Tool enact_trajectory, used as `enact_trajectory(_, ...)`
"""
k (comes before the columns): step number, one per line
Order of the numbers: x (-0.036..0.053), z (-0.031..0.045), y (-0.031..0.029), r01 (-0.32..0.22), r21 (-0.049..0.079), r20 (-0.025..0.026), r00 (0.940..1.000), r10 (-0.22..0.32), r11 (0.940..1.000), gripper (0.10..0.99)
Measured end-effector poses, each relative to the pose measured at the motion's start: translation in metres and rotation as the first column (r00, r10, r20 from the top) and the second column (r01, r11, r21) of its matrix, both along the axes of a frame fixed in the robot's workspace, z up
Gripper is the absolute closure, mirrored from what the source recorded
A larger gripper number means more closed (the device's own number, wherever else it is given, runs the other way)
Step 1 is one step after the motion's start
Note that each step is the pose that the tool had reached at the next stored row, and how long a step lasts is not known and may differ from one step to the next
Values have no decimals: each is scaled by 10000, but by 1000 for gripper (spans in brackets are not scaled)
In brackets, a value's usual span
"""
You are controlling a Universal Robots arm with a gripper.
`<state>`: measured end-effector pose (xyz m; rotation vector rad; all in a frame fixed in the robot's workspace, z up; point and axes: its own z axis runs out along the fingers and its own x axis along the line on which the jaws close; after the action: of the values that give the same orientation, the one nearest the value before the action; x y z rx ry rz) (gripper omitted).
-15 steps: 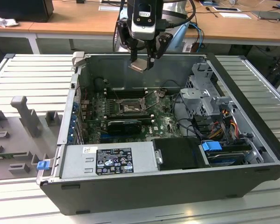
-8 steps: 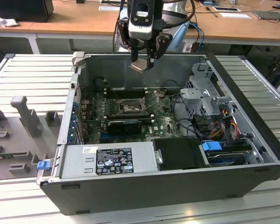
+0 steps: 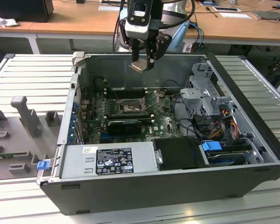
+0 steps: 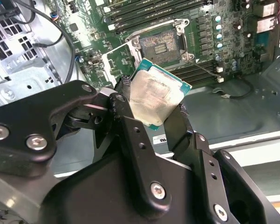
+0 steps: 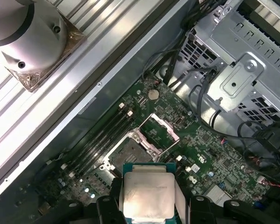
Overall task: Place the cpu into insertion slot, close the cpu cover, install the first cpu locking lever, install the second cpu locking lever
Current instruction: 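Place the cpu into insertion slot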
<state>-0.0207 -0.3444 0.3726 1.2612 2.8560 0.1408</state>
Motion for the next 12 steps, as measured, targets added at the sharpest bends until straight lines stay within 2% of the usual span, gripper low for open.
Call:
enact_trajectory(5, 0, 0, 0, 388, 0, 0, 9992, -388, 9992, 557)
enact_trajectory(12, 0, 0, 0, 1027, 0, 0, 9947, -1027, 9947, 557)
